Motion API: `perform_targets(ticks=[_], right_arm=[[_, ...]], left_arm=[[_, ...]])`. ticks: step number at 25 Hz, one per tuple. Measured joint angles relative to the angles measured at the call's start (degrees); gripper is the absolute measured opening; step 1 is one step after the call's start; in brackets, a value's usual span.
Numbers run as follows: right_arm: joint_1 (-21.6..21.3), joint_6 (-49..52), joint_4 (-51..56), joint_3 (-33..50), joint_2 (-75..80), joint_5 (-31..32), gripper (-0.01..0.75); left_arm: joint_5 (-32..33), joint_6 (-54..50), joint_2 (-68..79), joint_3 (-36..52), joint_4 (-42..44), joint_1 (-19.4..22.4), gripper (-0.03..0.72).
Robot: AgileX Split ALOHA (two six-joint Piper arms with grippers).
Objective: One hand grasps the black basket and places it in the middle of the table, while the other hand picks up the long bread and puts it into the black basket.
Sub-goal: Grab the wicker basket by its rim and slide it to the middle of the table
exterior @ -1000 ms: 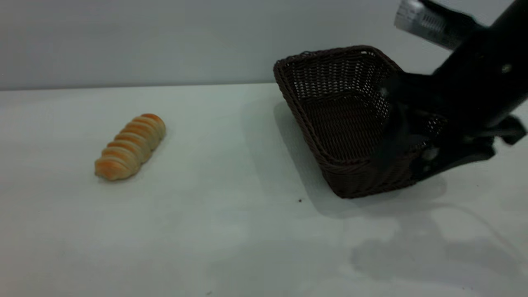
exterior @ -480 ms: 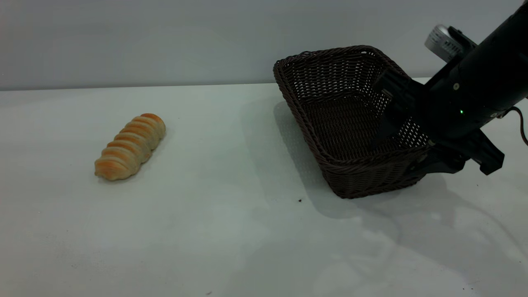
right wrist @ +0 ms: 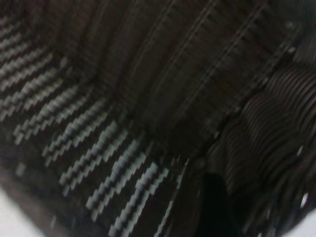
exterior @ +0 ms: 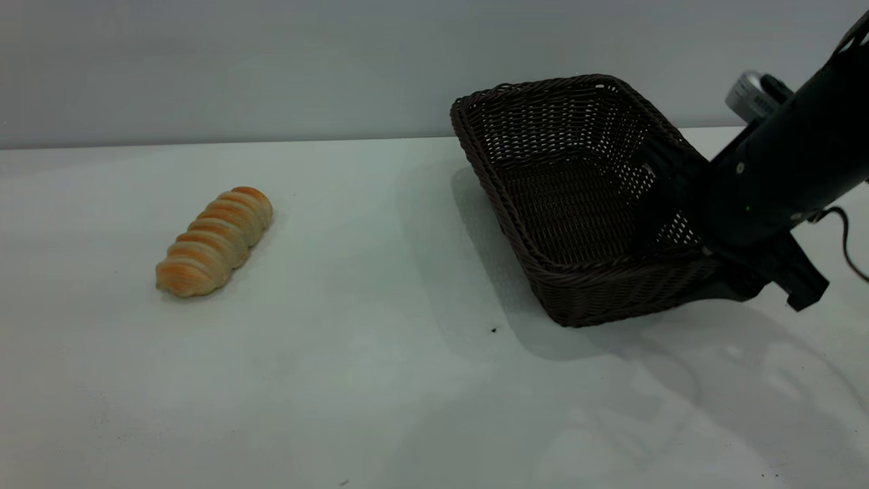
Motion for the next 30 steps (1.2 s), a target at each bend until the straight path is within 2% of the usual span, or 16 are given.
perform_targets(ticks=[5, 8, 14, 21, 25, 30], right_arm=[[0.00, -0.21, 2.40, -2.05, 4.30, -5.31, 0.444], [0.00, -0.32, 2.67, -3.68, 6.34, -6.22, 0.365], [0.00, -3.57, 4.06, -4.60, 6.40, -6.94, 0.101], [0.01, -22.41, 2.67, -5.48, 1.82, -4.51, 0.094], [-0.05, -31.74, 1.75, -10.76, 1.64, 5.44, 0.094], [0.02, -30.50, -3.31, -19.21, 6.85, 17.91, 0.094]], left_arm=[[-0.04, 0.00, 0.00, 0.00, 0.00, 0.00, 0.522], [-0.06, 0.00, 0.00, 0.00, 0.00, 0.00, 0.522], [-0.11, 0.00, 0.00, 0.00, 0.00, 0.00, 0.522], [-0.11, 0.05, 0.00, 0.00, 0.05, 0.00, 0.522], [0.16, 0.07, 0.00, 0.00, 0.05, 0.00, 0.522], [1.07, 0.11, 0.00, 0.00, 0.11, 0.00, 0.522]])
